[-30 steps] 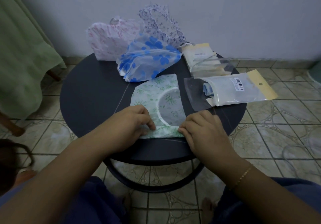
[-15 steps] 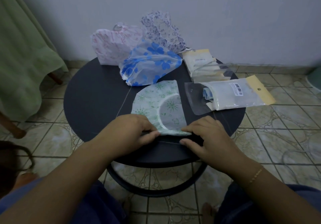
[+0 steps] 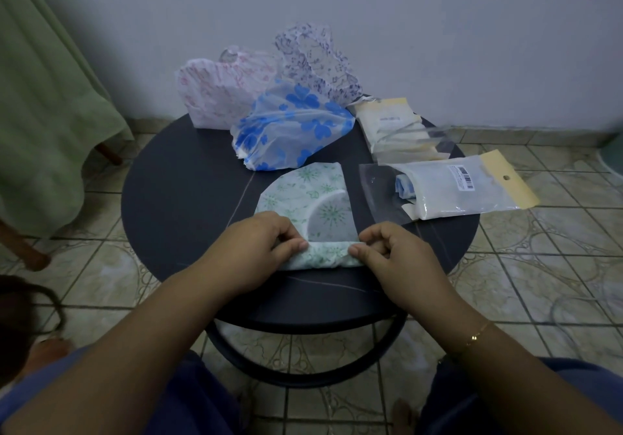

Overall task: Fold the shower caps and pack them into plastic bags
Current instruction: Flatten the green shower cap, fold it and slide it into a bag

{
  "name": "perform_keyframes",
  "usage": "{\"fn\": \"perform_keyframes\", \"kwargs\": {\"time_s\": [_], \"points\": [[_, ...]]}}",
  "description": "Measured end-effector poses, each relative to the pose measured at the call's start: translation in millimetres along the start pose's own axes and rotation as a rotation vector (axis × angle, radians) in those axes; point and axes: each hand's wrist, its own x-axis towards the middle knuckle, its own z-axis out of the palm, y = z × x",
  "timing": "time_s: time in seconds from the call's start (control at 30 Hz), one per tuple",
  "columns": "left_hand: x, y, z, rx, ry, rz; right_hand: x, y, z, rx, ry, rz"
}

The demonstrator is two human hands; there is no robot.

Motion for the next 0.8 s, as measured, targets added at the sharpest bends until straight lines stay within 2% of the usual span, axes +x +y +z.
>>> {"fn": "perform_keyframes", "kwargs": {"time_s": [0.17,0.3,0.4,0.5,0.57,0.8], "points": [[-0.1,3.4,1.5,0.096,-0.002,-0.026,4.5,-4.3,0.8,-0.041,-0.007,0.064],[-1.8,4.1,6.7,0.339,0.069,0.03,3.8,-6.6,2.3,-0.189,0.011,0.031],[-1.6,-0.3,14.6,0.377,0.196,0.198,2.1,-1.5,9.6,-0.302,0.129,-0.158],[-0.9,1.2,15.7,0.319,0.187,0.269,-0.4,5.7,17.5,-0.457,0.256,-0.437],[-0.3,1.4,16.1,0.281,0.13,0.225,-0.6,9.4,19.3,-0.509,0.217,-0.494],[-0.5,4.4,7.1,0.302,-0.017,0.168,-3.9,8.7,12.0,-0.474,0.032,-0.439]]}}
